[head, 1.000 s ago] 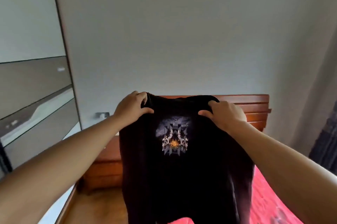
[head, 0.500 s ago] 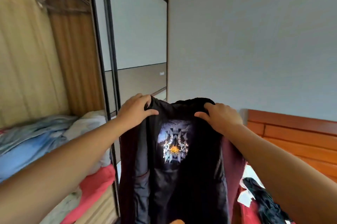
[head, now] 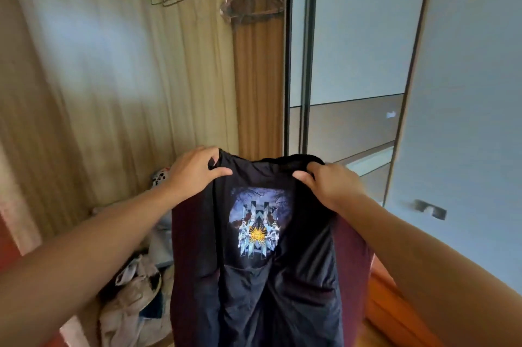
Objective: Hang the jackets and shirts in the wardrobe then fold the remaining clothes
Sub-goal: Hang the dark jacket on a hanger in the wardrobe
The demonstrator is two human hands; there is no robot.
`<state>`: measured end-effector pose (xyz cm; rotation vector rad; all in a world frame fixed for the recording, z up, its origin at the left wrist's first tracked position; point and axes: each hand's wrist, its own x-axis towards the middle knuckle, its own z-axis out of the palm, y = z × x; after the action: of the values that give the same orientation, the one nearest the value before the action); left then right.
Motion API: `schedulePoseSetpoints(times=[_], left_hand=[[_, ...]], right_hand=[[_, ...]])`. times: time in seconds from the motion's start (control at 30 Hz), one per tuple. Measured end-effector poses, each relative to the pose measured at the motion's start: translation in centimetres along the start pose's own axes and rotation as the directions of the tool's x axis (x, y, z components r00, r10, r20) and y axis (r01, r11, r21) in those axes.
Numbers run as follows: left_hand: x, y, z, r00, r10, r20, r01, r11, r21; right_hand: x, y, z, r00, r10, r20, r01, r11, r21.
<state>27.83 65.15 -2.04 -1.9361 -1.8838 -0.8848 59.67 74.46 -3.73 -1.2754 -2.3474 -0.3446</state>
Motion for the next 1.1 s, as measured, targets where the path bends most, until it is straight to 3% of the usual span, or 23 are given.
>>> schedulePoseSetpoints(times=[0.3,0.6,1.1], left_hand=[[0.3,-6.3,-5.5,0.955,-0.268,-0.128,0.29,0.932,0.217],[2.0,-11.7,-7.9,0.896,-0.38,-0.228,0.436,0.85,0.296],[15.3,-27.9,-9.6,0.925,-0.303,-0.227,0.372,0.843,0.388]], right_hand=[[12.9,-4.7,2.7,0.942,-0.331,-0.044,0.334,0.933,0.132],[22.5,-9.5,4.1,0.9,-0.427,-0.086,0.435,0.888,0.152],[41.7,-17.0,8.7,0.903,-0.4,-0.154,0.421,0.896,0.14]])
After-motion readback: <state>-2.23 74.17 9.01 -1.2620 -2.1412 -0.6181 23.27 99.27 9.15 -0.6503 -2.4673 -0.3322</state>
